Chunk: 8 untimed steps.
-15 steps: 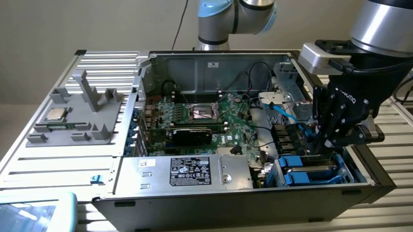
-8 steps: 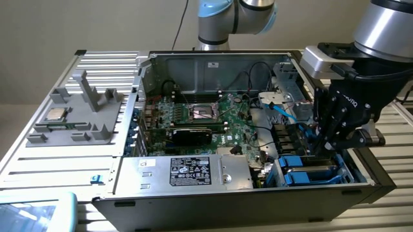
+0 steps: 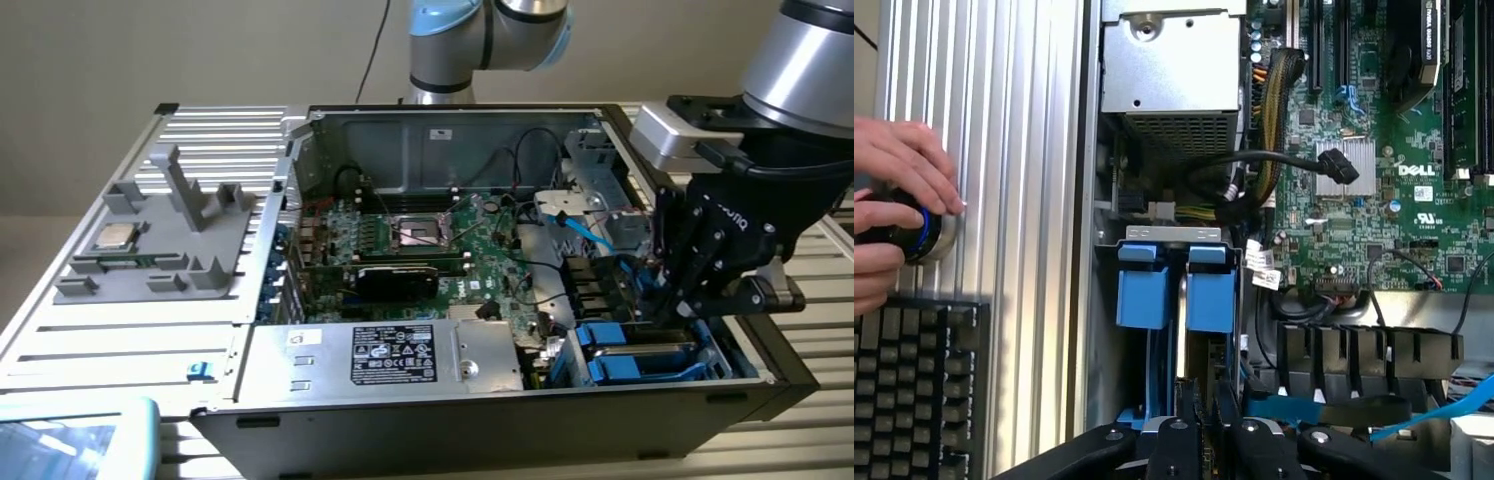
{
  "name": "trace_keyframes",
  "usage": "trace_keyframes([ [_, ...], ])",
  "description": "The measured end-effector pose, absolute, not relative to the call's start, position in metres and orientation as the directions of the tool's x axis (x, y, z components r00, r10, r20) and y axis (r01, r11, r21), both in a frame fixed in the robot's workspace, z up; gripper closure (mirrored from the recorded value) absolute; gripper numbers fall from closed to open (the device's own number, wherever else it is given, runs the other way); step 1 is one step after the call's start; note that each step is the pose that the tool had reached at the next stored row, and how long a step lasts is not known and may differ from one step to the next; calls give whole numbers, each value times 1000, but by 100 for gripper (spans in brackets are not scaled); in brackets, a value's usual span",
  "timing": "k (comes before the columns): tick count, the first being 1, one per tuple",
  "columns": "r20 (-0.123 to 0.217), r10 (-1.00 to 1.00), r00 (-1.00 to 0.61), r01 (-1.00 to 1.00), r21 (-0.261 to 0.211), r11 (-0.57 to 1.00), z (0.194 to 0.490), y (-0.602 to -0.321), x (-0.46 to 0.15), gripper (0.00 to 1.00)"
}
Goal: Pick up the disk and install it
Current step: 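Insert the first disk wire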
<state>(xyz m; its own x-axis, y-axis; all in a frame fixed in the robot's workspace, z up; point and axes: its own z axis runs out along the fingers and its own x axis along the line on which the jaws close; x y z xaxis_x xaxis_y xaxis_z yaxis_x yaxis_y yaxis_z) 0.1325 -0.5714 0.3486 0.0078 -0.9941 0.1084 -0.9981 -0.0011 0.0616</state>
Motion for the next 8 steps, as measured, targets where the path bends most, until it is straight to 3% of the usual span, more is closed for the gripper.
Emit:
trace_keyframes([
  [8, 109, -994, 8, -998, 62, -1, 346, -567, 133, 84],
])
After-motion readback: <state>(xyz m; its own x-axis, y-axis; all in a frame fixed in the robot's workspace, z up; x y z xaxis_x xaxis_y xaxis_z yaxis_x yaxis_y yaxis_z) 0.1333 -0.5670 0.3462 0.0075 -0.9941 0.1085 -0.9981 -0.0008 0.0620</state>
